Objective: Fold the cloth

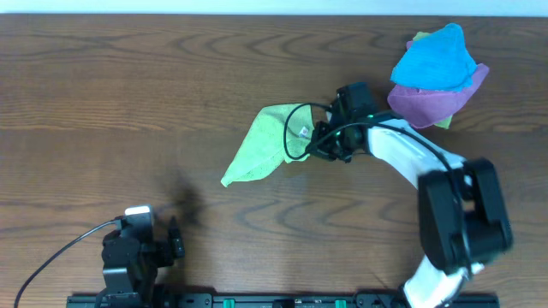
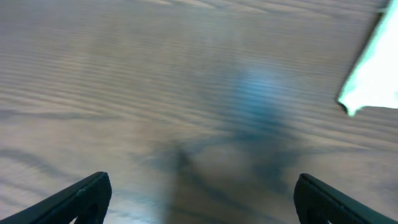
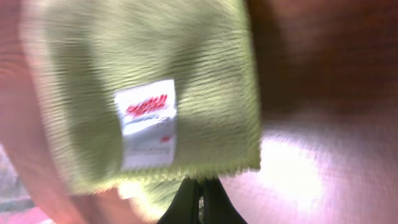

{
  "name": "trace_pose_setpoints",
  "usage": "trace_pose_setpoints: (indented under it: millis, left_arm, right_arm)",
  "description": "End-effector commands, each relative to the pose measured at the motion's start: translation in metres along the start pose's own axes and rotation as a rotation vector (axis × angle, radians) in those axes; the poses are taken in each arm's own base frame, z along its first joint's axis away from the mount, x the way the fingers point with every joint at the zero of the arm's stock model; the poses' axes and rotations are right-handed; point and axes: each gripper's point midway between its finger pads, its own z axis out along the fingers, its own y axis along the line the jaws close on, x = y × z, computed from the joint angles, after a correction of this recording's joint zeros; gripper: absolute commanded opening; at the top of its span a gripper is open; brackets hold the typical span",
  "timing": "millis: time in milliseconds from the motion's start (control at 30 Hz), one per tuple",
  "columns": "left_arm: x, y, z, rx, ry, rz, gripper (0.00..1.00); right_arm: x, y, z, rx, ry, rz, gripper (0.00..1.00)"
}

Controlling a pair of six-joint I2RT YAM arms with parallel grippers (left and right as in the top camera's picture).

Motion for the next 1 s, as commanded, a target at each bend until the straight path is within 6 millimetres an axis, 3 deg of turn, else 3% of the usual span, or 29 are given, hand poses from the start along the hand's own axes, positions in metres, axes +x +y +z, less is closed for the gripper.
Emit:
trace_pose_setpoints:
  millis: [0, 200, 300, 500, 733, 767, 867, 967]
  left_arm:
    - [0.005, -0.020, 0.005, 0.119, 0.009, -0.009, 0.95]
    - [-0.012, -0.024, 0.004, 0.142, -0.053, -0.112, 0.96]
    - [-0.020, -0.024, 0.003, 0.148, -0.085, -0.166, 0.95]
    - [-0.042, -0.025, 0.000, 0.172, -0.163, -0.288, 0.95]
    - [-0.043, -0.026, 0.000, 0.186, -0.155, -0.419, 0.95]
    - [-0.043, -0.026, 0.000, 0.188, -0.152, -0.444, 0.95]
    - [-0.043, -0.026, 0.000, 0.191, -0.149, -0.476, 0.95]
    - [-0.042, -0.026, 0.000, 0.191, -0.148, -0.476, 0.95]
  right_arm:
    - [-0.009, 0.027, -0.043, -0.058, -0.098, -0.055, 0.01]
    - [-0.013, 0.052, -0.103, -0.069, -0.262, -0.130, 0.01]
    - [-0.016, 0.054, -0.124, -0.042, -0.336, -0.150, 0.01]
    - [-0.023, 0.018, -0.144, 0.142, -0.420, -0.138, 0.01]
    - [-0.038, -0.038, -0.168, 0.428, -0.511, -0.105, 0.01]
    - [-0.039, -0.049, -0.175, 0.486, -0.529, -0.090, 0.07]
    - [-0.040, -0.068, -0.186, 0.585, -0.552, -0.061, 0.39]
    - [-0.039, -0.071, -0.187, 0.588, -0.542, -0.054, 0.55]
